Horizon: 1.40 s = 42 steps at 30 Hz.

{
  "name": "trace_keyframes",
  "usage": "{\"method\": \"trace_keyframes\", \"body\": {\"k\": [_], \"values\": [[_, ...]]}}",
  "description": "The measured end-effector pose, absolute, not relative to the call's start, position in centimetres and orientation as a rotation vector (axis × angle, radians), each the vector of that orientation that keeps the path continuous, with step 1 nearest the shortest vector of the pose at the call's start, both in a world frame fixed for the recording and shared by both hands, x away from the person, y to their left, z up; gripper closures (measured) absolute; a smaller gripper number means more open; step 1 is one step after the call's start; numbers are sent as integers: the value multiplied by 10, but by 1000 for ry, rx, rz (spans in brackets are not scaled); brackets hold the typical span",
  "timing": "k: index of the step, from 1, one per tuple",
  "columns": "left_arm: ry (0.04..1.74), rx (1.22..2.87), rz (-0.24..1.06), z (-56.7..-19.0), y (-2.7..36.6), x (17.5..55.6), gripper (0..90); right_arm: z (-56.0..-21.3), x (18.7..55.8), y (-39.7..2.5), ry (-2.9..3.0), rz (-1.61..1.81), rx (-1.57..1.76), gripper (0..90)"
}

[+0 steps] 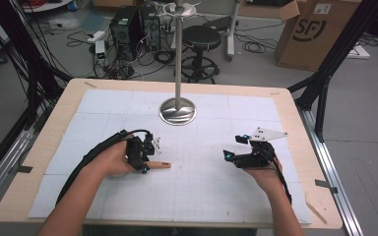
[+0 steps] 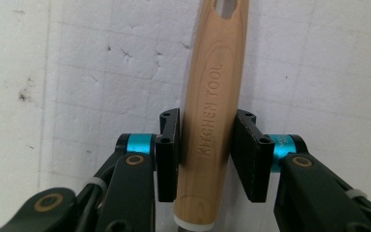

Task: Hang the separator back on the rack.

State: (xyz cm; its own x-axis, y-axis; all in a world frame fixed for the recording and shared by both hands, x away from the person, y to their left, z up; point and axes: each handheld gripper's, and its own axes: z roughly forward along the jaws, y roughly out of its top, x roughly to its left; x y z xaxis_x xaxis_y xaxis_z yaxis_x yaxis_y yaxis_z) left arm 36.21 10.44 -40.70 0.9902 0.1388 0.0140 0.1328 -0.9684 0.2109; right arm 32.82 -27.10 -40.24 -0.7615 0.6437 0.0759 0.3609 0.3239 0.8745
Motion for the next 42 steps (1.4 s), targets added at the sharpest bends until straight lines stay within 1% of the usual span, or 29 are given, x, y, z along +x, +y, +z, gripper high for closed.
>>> {"method": "trace_keyframes", "body": {"k": [10, 18, 26, 28, 31, 34, 42], "values": [[229, 2889, 27, -408, 109, 362, 677, -402, 328, -271, 2310, 1403, 902, 210], [204, 2867, 29, -407, 112, 362, 680, -403, 328, -270, 2313, 1398, 903, 211], [191, 2793, 28, -395, 118, 360, 680, -404, 329, -269, 2323, 1389, 899, 214], [207, 2770, 43, -391, 121, 361, 680, -404, 329, -270, 2321, 1390, 899, 214], [282, 2743, 89, -387, 126, 362, 680, -404, 328, -269, 2320, 1390, 895, 215], [323, 2691, 101, -382, 133, 364, 680, -404, 328, -270, 2321, 1387, 897, 215], [359, 2580, 125, -365, 143, 362, 680, -405, 329, -268, 2327, 1382, 900, 216]]}}
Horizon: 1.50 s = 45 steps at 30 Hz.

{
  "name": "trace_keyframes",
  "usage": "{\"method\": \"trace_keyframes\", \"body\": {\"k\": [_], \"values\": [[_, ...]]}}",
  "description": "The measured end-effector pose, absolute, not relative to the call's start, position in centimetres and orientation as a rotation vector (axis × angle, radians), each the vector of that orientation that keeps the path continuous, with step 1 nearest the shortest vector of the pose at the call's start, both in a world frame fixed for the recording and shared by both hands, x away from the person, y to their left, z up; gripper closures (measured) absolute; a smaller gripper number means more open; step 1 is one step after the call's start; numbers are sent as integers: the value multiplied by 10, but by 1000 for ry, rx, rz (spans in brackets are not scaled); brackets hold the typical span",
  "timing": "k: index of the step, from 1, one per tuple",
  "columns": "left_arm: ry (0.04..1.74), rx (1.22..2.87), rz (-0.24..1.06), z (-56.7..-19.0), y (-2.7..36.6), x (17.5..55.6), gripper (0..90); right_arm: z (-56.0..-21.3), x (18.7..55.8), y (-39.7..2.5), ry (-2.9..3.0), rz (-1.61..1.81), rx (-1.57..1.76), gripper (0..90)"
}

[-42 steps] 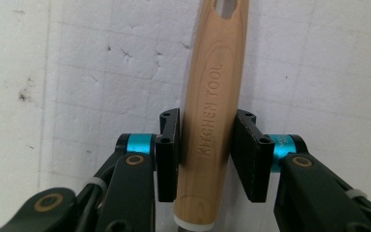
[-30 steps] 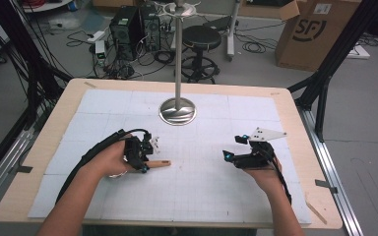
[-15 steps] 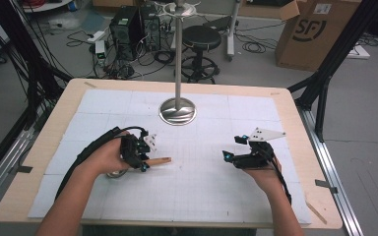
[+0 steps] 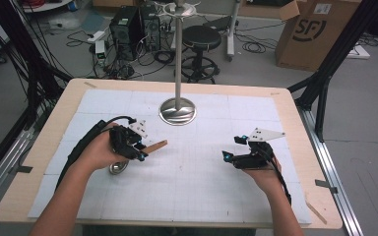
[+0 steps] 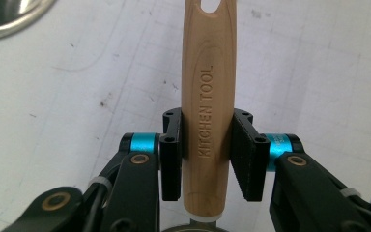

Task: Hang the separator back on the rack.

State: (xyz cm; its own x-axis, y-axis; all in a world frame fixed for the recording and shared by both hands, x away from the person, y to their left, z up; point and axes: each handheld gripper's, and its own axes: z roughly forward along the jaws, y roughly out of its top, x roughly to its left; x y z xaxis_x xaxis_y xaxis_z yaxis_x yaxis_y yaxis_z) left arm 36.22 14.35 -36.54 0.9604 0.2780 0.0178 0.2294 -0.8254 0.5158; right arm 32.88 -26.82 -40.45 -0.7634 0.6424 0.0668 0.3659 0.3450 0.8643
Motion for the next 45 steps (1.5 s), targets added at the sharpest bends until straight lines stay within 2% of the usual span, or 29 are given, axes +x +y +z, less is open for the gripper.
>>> {"method": "trace_keyframes", "body": {"k": [12, 25, 45], "values": [[381, 2512, 182, -338, 158, 361, 681, -405, 329, -268, 2332, 1374, 905, 217], [440, 2295, 198, -308, 169, 363, 680, -405, 329, -268, 2332, 1378, 896, 218], [481, 2057, 251, -275, 168, 372, 680, -405, 329, -268, 2328, 1386, 895, 218]]}}
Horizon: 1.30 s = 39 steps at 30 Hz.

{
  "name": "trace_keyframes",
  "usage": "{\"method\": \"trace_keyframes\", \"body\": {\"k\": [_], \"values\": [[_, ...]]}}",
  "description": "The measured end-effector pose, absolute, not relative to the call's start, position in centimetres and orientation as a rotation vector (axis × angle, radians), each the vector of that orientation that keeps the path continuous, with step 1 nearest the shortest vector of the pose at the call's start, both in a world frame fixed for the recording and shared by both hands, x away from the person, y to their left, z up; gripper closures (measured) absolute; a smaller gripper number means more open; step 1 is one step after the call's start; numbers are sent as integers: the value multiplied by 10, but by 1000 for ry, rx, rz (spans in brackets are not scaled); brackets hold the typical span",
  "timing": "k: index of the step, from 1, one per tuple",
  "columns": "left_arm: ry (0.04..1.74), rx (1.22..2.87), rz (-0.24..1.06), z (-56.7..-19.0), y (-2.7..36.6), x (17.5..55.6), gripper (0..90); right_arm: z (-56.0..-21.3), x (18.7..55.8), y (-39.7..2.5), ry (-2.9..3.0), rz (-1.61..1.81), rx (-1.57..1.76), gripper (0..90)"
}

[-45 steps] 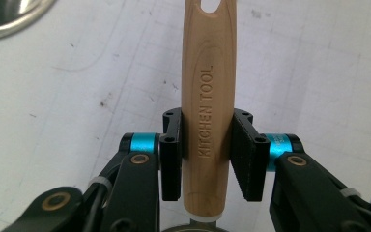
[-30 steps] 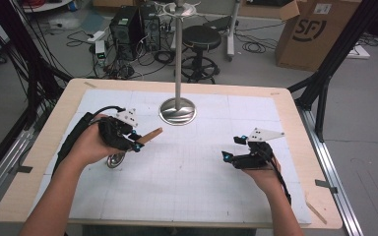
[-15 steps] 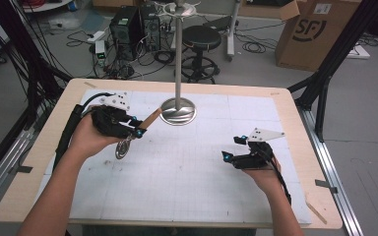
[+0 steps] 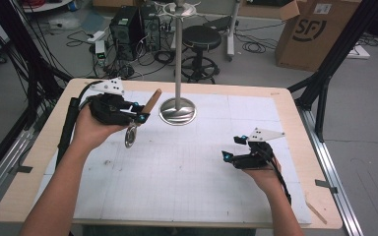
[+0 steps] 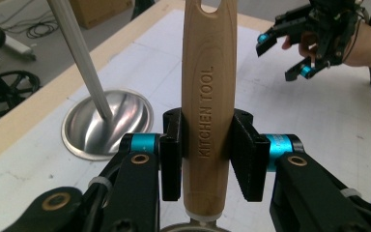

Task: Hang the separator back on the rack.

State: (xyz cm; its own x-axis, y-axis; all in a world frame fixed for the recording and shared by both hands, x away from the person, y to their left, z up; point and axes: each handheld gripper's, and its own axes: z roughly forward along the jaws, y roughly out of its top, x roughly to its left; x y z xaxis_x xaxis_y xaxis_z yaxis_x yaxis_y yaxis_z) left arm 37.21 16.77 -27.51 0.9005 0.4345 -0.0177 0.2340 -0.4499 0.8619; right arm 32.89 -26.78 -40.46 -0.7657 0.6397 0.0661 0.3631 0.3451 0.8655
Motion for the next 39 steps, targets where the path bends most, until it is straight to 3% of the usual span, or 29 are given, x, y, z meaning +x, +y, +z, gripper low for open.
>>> {"method": "trace_keyframes", "body": {"k": [17, 39], "values": [[392, 2021, 313, -239, 160, 390, 680, -404, 328, -267, 2330, 1388, 890, 218], [413, 1920, 432, -199, 170, 432, 680, -404, 327, -266, 2345, 1401, 879, 218]]}}
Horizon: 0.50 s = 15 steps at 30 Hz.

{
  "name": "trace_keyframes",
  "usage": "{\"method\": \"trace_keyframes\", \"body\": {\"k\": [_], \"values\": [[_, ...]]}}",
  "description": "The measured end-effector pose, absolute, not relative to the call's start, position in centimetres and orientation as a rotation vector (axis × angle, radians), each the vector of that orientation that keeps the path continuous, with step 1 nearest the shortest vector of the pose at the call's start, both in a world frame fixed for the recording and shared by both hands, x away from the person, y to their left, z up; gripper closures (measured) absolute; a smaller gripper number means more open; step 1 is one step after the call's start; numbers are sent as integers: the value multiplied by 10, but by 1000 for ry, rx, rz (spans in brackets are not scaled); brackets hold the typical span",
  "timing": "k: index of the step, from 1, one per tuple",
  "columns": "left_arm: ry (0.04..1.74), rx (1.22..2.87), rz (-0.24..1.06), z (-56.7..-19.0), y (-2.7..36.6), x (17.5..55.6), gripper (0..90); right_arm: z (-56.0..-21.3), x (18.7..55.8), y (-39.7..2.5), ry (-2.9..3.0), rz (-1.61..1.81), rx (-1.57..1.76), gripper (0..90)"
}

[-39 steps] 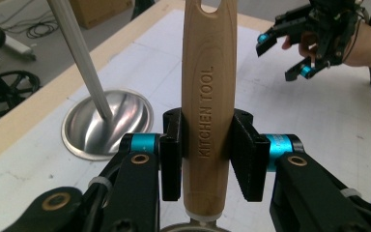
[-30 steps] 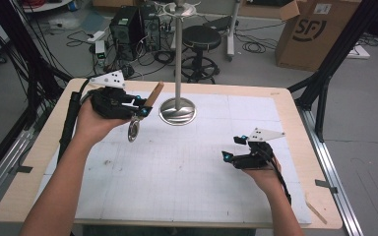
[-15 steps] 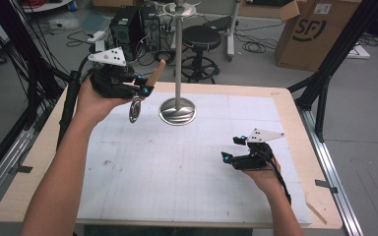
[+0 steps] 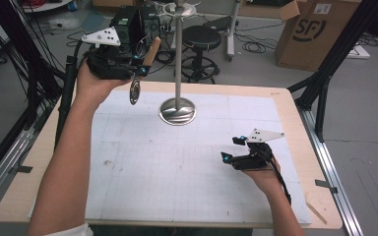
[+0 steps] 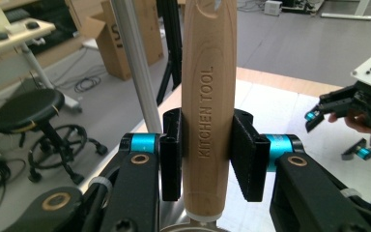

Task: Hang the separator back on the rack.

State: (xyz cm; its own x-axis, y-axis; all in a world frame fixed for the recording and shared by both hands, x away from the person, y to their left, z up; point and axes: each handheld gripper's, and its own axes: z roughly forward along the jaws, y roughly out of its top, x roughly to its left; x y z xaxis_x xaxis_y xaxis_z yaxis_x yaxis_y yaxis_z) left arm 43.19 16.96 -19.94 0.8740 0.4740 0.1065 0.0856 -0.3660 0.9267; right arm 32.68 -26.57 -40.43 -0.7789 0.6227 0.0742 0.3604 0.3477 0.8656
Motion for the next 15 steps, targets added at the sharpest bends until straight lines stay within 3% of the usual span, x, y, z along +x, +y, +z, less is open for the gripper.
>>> {"method": "trace_keyframes", "body": {"k": [15], "values": [[402, 1872, 377, -177, 172, 457, 680, -405, 328, -266, 2343, 1410, 879, 218]]}}
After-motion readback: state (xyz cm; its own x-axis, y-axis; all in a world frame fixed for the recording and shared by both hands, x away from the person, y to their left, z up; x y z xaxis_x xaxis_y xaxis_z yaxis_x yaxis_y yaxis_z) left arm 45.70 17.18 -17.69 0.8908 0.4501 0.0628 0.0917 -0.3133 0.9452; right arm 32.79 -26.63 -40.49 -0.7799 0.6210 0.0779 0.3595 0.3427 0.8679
